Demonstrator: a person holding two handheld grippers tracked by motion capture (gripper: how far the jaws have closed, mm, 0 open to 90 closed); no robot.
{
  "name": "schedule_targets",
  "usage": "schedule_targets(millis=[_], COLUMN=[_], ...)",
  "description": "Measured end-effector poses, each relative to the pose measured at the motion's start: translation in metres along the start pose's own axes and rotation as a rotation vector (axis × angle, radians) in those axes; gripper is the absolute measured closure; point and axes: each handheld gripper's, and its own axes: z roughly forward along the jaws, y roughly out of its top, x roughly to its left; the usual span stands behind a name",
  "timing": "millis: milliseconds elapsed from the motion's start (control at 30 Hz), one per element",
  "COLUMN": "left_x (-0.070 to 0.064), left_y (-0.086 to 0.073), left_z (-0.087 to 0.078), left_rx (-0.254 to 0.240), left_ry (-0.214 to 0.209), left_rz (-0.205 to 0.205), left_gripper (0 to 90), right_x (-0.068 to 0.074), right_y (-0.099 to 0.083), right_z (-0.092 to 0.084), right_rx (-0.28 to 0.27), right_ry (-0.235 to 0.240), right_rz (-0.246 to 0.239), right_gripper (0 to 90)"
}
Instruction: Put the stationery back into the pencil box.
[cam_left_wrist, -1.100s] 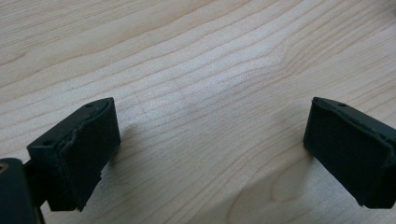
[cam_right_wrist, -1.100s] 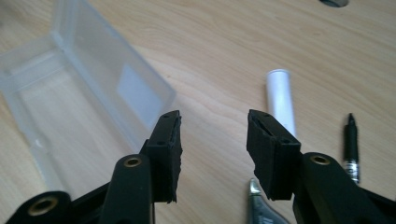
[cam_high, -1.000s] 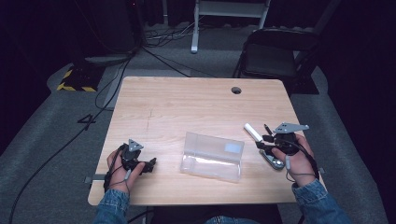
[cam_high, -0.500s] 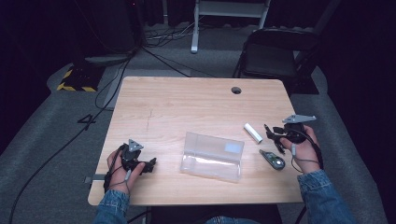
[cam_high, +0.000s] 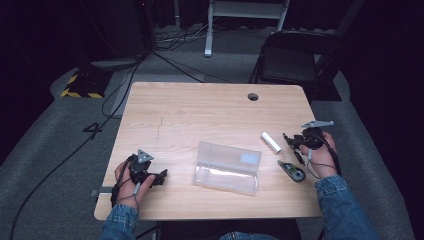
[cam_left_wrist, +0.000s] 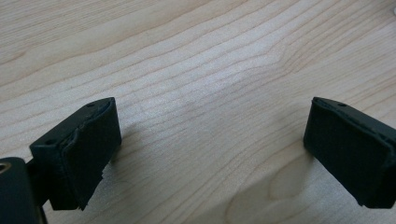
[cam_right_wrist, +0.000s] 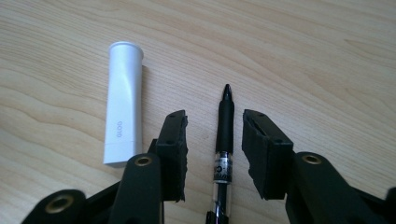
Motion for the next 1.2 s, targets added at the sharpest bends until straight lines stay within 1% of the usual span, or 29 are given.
schedule_targets(millis=[167,233,300,400,500,567,600,667,733,800,1000,1067,1200], left_x=[0.000,0.000,-0.001,-0.001,-0.002,-0.002,-0.003,-0.003,-0.004,-0.004,-0.005,-0.005,-0.005], left_y=[0.000,-0.001,-0.001,-0.001,-0.002,-0.002,-0.002,-0.003,-0.003,-0.004,-0.004,-0.004,-0.004], left_z=[0.000,-0.001,-0.001,-0.001,-0.002,-0.002,-0.002,-0.002,-0.003,-0.003,-0.004,-0.004,-0.004], left_rx=[-0.002,-0.001,-0.002,0.000,0.001,0.001,-0.001,-0.001,-0.001,0.000,0.000,0.000,0.000], left_ry=[0.001,0.004,0.000,0.001,0.002,0.004,0.004,0.003,0.005,0.005,0.006,0.006,0.005], left_rz=[0.002,0.007,0.001,0.002,0.003,0.005,0.003,-0.002,0.004,0.003,-0.004,-0.005,-0.004], left_gripper=[4.5,4.5,4.5,4.5,4.5,4.5,4.5,4.5,4.6,4.5,4.5,4.5,4.5], right_x=[-0.003,-0.005,-0.007,-0.009,-0.010,-0.010,-0.010,-0.010,-0.010,-0.010,-0.009,-0.010,-0.009], right_y=[-0.002,-0.003,-0.004,-0.005,-0.006,-0.006,-0.005,-0.005,-0.005,-0.004,-0.004,-0.003,-0.002], right_z=[0.015,0.018,0.020,0.022,0.027,0.028,0.028,0.028,0.029,0.029,0.028,0.027,0.025], right_rx=[0.039,0.046,0.055,0.056,0.069,0.067,0.069,0.066,0.062,0.064,0.073,0.074,0.071], right_ry=[-0.003,-0.009,-0.010,-0.010,-0.006,-0.005,-0.005,-0.004,-0.001,-0.001,0.000,0.000,0.010], right_rz=[0.003,0.004,0.007,0.014,0.018,0.017,0.017,0.014,0.014,0.016,0.019,0.012,0.023], right_gripper=[64.7,65.8,67.5,67.7,69.2,70.0,72.5,74.1,78.7,80.0,80.5,80.6,80.7])
